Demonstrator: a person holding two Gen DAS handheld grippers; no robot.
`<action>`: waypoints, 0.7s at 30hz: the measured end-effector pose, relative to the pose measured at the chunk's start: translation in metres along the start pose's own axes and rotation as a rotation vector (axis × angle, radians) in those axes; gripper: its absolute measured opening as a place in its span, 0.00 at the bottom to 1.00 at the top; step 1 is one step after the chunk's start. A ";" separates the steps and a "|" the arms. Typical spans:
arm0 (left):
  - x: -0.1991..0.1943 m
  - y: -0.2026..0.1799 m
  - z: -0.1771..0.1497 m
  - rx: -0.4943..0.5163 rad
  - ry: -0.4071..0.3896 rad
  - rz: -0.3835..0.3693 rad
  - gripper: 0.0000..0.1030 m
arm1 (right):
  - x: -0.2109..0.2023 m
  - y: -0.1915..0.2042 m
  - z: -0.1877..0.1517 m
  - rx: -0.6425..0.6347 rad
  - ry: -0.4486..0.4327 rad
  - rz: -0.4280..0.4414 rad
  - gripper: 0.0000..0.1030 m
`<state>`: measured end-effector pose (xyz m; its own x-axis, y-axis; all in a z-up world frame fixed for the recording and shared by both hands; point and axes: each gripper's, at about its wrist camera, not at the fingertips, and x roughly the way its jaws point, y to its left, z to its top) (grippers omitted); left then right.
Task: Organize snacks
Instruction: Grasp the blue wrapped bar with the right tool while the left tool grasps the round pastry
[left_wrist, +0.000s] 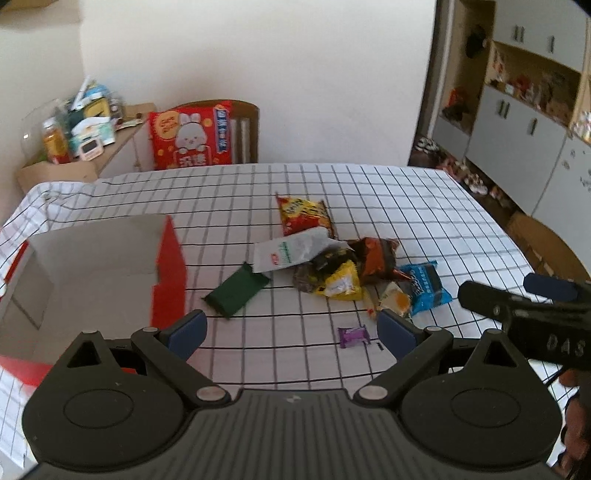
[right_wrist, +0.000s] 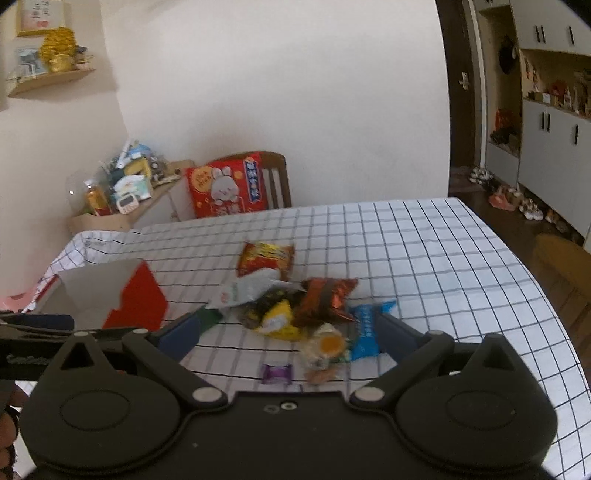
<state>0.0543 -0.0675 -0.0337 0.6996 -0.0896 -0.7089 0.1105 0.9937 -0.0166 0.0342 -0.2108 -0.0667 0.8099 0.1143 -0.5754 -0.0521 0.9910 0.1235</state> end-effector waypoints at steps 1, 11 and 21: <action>0.005 -0.005 0.001 0.009 0.007 -0.003 0.96 | 0.004 -0.006 0.001 0.005 0.007 -0.009 0.96; 0.063 -0.048 0.013 0.085 0.051 -0.050 0.96 | 0.053 -0.065 0.006 -0.007 0.097 -0.046 0.87; 0.127 -0.083 0.019 0.127 0.126 -0.124 0.95 | 0.115 -0.102 0.013 0.060 0.246 0.002 0.78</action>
<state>0.1471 -0.1628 -0.1092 0.5823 -0.1939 -0.7895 0.2840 0.9585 -0.0259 0.1404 -0.3001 -0.1345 0.6431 0.1369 -0.7535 -0.0125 0.9856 0.1685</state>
